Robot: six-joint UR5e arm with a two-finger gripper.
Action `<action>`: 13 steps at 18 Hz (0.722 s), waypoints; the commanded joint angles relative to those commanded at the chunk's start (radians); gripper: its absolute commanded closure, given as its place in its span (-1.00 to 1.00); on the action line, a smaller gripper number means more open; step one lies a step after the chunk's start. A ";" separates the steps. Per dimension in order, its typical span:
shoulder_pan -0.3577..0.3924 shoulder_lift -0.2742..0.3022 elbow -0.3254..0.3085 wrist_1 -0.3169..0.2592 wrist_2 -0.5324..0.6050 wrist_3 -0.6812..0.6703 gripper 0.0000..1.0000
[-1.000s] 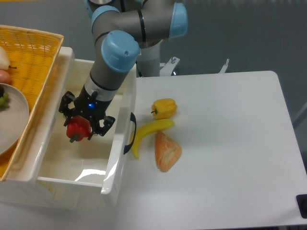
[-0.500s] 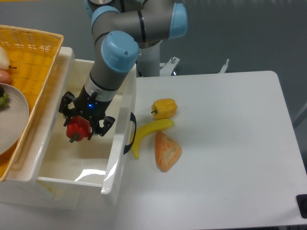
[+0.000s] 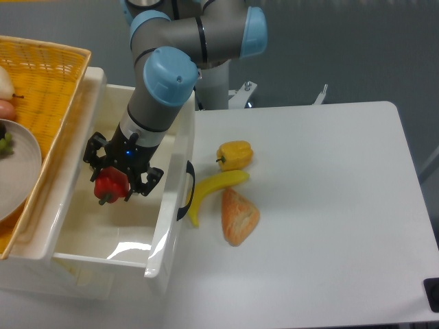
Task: Place the red pepper in the upper white drawer
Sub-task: 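Hold the red pepper low inside the drawer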
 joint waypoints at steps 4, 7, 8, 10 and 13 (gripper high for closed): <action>0.000 0.000 0.000 0.000 0.000 0.000 -0.30; 0.000 0.000 0.000 0.002 0.000 0.000 -0.30; 0.000 -0.002 0.002 0.002 0.000 0.000 -0.30; -0.002 -0.006 0.000 0.002 0.000 0.000 -0.30; -0.002 -0.008 0.000 0.003 0.000 0.002 -0.30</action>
